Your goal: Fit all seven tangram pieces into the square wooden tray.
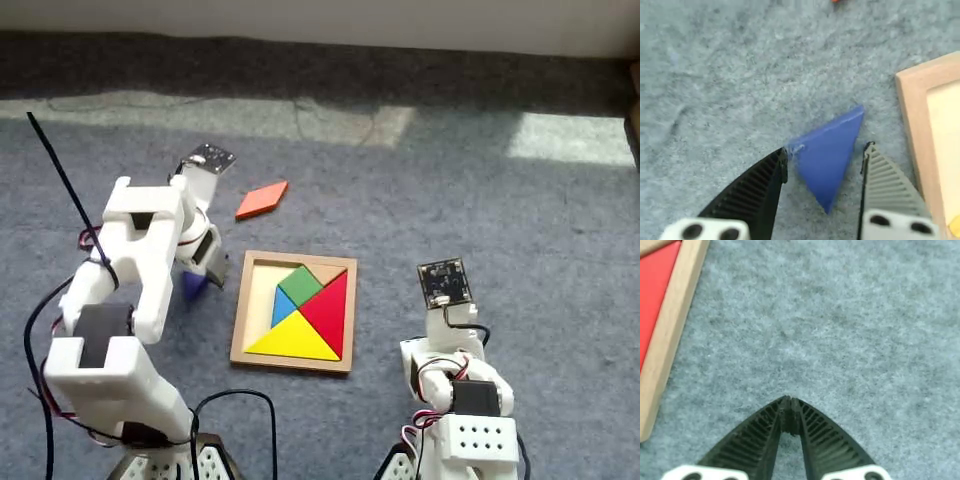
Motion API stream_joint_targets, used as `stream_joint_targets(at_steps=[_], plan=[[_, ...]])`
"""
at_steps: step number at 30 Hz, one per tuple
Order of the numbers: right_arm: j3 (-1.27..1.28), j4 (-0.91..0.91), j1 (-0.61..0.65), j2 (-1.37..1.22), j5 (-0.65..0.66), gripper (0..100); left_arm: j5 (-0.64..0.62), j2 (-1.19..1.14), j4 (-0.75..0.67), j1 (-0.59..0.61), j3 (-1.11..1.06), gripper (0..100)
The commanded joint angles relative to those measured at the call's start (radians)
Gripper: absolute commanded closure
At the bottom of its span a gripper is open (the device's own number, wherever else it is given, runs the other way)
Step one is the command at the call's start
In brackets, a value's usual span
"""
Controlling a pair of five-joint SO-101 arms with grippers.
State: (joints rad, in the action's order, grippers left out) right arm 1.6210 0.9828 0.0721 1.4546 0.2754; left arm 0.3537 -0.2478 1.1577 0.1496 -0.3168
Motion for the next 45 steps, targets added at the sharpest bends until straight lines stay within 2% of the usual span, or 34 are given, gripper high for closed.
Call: stream_joint_targets(at_steps=[1,10,15,24,28,34,37,42,45], plan=[[-0.004,-0.012,-0.012,0.012,0.015,99.3,0.009,-0.058,-0.011,0.010,0.076,79],[-0.004,-0.012,-0.012,0.012,0.015,99.3,0.003,-0.120,0.015,0.004,0.156,86],[-0.004,-0.012,-0.012,0.012,0.015,99.3,0.003,-0.087,0.081,-0.013,0.188,91],[-0.004,-0.012,-0.012,0.012,0.015,99.3,-0.008,0.117,0.166,-0.153,0.179,96],[-0.004,-0.012,-0.012,0.012,0.015,99.3,-0.063,0.150,0.195,-0.223,0.179,96],[-0.004,-0.012,-0.012,0.012,0.015,99.3,-0.069,0.151,0.196,-0.338,0.136,95],[-0.004,-0.012,-0.012,0.012,0.015,99.3,-0.084,0.151,0.172,-0.363,0.099,93],[-0.004,-0.012,-0.012,0.012,0.015,99.3,-0.161,0.150,0.107,-0.360,0.047,77],[-0.004,-0.012,-0.012,0.012,0.015,99.3,-0.160,0.150,0.103,-0.360,0.053,76]])
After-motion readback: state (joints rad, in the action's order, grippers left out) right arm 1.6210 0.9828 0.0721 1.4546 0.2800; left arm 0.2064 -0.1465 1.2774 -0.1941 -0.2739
